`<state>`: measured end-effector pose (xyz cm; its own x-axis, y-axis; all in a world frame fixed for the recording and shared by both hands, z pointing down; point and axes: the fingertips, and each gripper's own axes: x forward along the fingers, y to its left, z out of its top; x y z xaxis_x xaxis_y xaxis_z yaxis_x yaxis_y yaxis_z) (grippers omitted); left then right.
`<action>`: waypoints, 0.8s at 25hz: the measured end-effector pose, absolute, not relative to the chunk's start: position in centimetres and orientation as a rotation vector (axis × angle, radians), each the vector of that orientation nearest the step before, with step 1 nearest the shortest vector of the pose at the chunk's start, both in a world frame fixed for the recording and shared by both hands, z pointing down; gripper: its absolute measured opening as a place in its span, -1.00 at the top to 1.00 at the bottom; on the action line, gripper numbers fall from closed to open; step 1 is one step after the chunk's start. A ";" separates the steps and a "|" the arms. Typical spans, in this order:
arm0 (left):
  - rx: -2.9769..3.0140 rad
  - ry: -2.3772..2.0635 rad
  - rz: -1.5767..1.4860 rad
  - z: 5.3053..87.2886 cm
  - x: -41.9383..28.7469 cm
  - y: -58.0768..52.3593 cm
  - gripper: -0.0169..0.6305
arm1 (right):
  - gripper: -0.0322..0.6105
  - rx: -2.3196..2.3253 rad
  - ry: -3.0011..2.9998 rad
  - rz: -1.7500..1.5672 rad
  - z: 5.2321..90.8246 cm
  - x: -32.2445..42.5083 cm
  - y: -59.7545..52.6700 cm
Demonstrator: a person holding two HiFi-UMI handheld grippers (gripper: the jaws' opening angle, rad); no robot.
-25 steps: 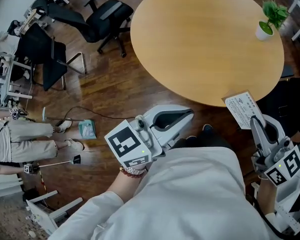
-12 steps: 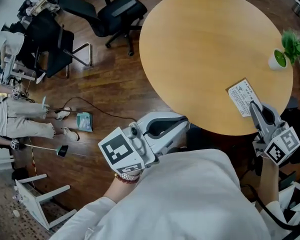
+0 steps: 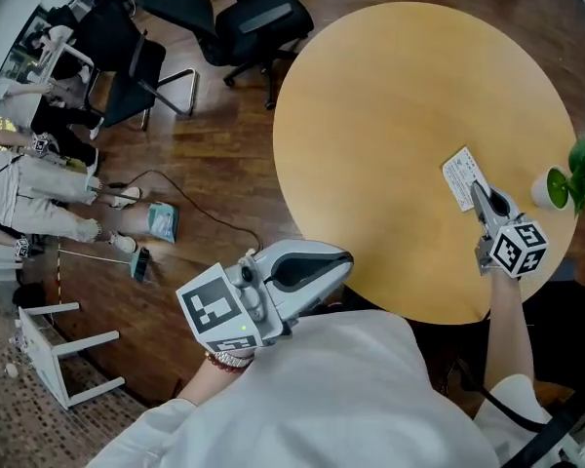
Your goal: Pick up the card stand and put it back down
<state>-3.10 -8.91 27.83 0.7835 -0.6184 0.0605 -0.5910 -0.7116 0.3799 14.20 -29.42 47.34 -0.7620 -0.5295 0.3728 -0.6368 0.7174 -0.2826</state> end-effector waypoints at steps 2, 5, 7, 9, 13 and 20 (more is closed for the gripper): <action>2.585 -0.939 -0.063 28.1 -3.3 -9.9 0.98 | 0.83 0.882 -2.662 0.556 48.7 13.3 -32.0; 2.542 -0.997 -0.037 28.6 -4.6 -11.3 0.98 | 0.83 0.809 -2.675 0.523 50.0 11.2 -35.3; 2.515 -1.031 -0.015 29.0 -5.3 -12.2 0.98 | 0.83 0.787 -2.682 0.504 50.4 10.2 -37.5; 2.494 -1.045 -0.004 29.4 -5.5 -13.0 0.98 | 0.83 0.792 -2.675 0.492 51.1 10.0 -39.2; 2.478 -1.076 -0.005 30.5 -6.0 -14.2 0.98 | 0.83 0.789 -2.684 0.480 53.2 9.2 -41.3; 2.465 -1.085 -0.004 30.3 -6.0 -14.6 0.98 | 0.80 0.817 -2.704 0.477 53.0 9.7 -41.7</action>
